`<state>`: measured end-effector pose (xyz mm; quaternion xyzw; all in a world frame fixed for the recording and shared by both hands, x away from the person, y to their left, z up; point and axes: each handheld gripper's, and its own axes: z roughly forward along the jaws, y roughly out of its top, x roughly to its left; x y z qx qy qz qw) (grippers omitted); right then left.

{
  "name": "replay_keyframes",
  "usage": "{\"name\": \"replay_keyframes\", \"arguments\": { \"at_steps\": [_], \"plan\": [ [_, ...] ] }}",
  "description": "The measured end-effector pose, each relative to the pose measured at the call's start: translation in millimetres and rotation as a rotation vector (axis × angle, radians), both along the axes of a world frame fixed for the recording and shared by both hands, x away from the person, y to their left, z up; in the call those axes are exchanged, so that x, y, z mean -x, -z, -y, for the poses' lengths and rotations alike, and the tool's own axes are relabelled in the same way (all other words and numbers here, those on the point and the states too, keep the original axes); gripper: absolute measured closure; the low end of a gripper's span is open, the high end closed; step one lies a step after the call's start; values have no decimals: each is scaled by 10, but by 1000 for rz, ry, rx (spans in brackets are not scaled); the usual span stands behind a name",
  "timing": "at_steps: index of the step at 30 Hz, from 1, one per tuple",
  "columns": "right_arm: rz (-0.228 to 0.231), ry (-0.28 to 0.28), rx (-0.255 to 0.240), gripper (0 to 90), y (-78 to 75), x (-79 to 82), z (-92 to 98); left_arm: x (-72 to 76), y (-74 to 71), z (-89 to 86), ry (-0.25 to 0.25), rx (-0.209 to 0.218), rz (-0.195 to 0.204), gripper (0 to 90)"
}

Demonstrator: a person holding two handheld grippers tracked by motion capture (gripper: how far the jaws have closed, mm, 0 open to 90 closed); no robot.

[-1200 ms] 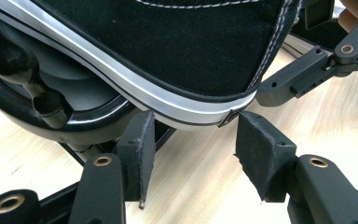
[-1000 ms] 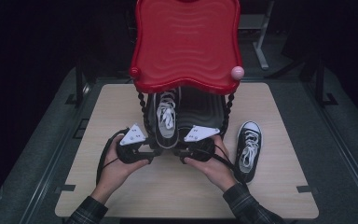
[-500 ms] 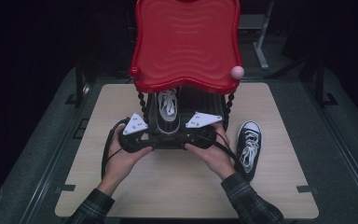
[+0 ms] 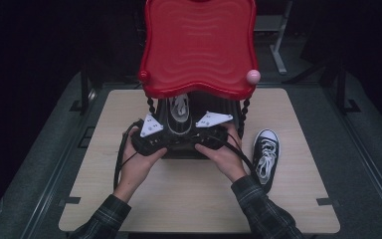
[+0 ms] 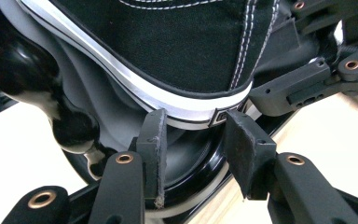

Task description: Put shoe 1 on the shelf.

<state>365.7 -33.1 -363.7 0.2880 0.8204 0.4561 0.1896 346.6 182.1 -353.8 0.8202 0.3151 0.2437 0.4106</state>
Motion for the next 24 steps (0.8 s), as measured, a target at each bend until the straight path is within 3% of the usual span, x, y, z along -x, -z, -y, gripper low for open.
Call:
{"name": "replay_keyframes", "arguments": {
  "at_steps": [4,11,15,19,24],
  "plan": [
    [3,12,34,549,53,-15,-58,-10,45,7,-22,-21,-9,612],
    [-4,14,37,548,93,-31,-126,-4,83,-4,-54,-48,-26,658],
    [-10,6,35,547,118,-48,-125,-19,111,-8,-61,-47,-42,653],
    [-2,3,45,535,124,-39,-116,-7,93,-29,-42,-13,-44,617],
    [11,-6,4,520,47,30,-33,66,44,-68,-16,-3,-51,589]
  ]
}}
